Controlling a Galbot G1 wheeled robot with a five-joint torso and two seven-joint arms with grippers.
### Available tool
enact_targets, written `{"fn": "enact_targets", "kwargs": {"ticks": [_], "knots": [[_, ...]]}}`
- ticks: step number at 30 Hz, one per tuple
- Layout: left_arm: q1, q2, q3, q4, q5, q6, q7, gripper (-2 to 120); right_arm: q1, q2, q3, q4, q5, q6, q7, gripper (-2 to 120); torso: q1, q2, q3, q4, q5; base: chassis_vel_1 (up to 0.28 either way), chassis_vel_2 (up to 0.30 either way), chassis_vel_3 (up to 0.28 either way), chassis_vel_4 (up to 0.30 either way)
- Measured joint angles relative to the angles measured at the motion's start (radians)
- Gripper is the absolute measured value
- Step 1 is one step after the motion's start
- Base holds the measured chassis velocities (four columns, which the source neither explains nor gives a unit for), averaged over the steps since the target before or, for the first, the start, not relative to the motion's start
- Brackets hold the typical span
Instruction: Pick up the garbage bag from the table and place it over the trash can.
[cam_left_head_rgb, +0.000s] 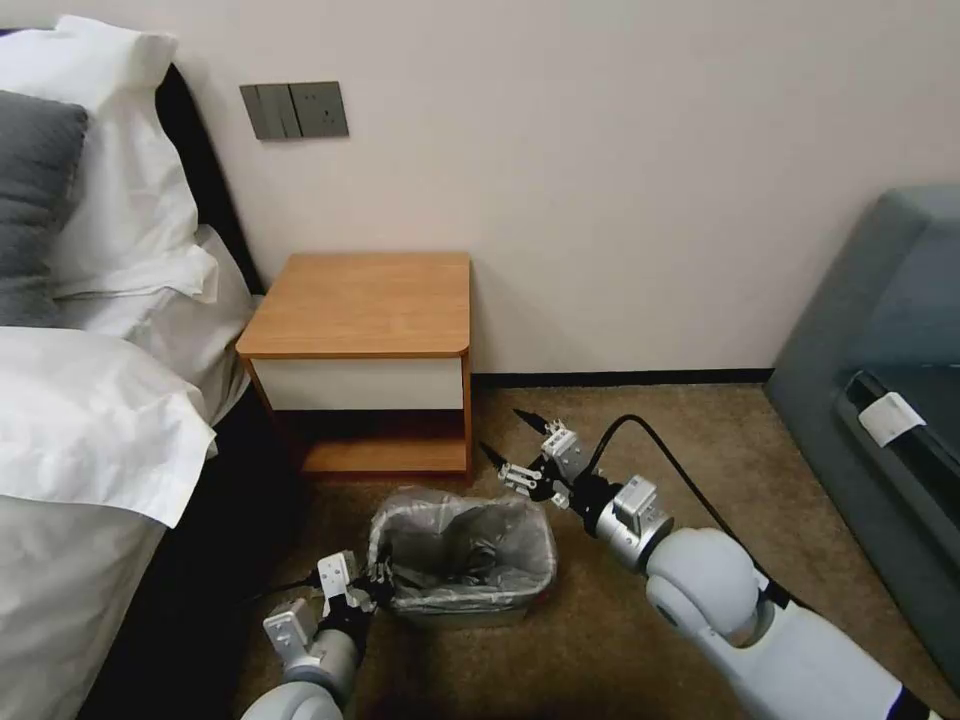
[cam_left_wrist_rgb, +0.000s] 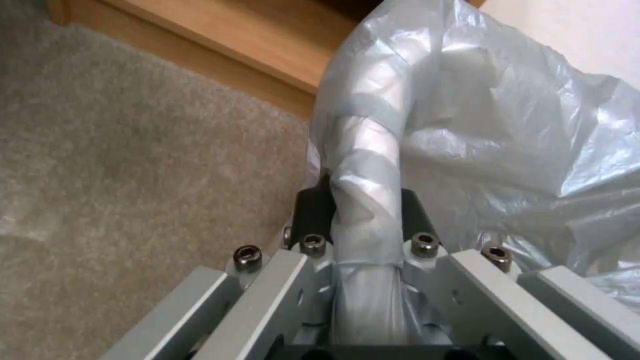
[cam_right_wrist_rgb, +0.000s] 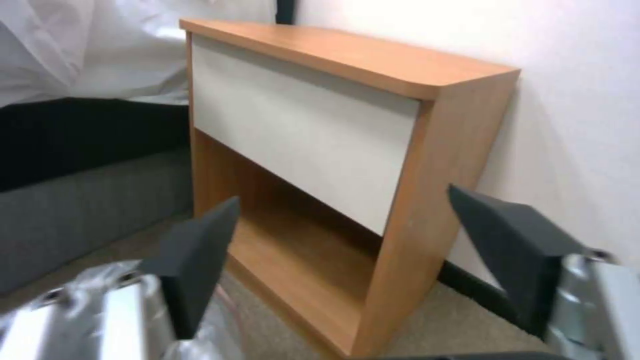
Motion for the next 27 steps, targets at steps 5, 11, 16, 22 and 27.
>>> {"fn": "enact_targets", "kwargs": {"ticks": [5,11,16,22,27], "knots": [[0.005,-0.003,0.004,-0.001,0.020,-0.003,0.013,12,-0.005,0.013,0.002,-0.010,-0.008,0.005,-0.010,99,0.000,0.000,0.000,0.0000,-0.0001,0.000,0.000,0.000,0.000],[0.005,-0.004,0.000,-0.007,0.036,-0.024,0.032,30,-0.021,0.035,0.003,-0.026,-0.021,0.018,-0.013,100,0.000,0.000,0.000,-0.0002,-0.0003,0.000,0.000,0.000,0.000],[0.003,-0.003,-0.006,-0.017,0.041,-0.040,0.037,52,-0.046,0.069,0.011,-0.039,-0.027,0.027,0.001,100,0.000,0.000,0.000,-0.0002,-0.0002,0.000,0.000,0.000,0.000],[0.006,0.000,-0.019,-0.031,0.042,-0.052,0.037,75,-0.075,0.110,0.031,-0.049,-0.038,0.034,0.013,100,0.000,0.000,0.000,-0.0002,-0.0002,0.000,0.000,0.000,0.000],[0.022,0.004,-0.024,-0.046,0.045,-0.071,0.037,93,-0.089,0.125,0.035,-0.054,-0.051,0.039,0.016,100,0.000,0.000,0.000,-0.0002,-0.0001,0.000,0.000,0.000,0.000]]}}
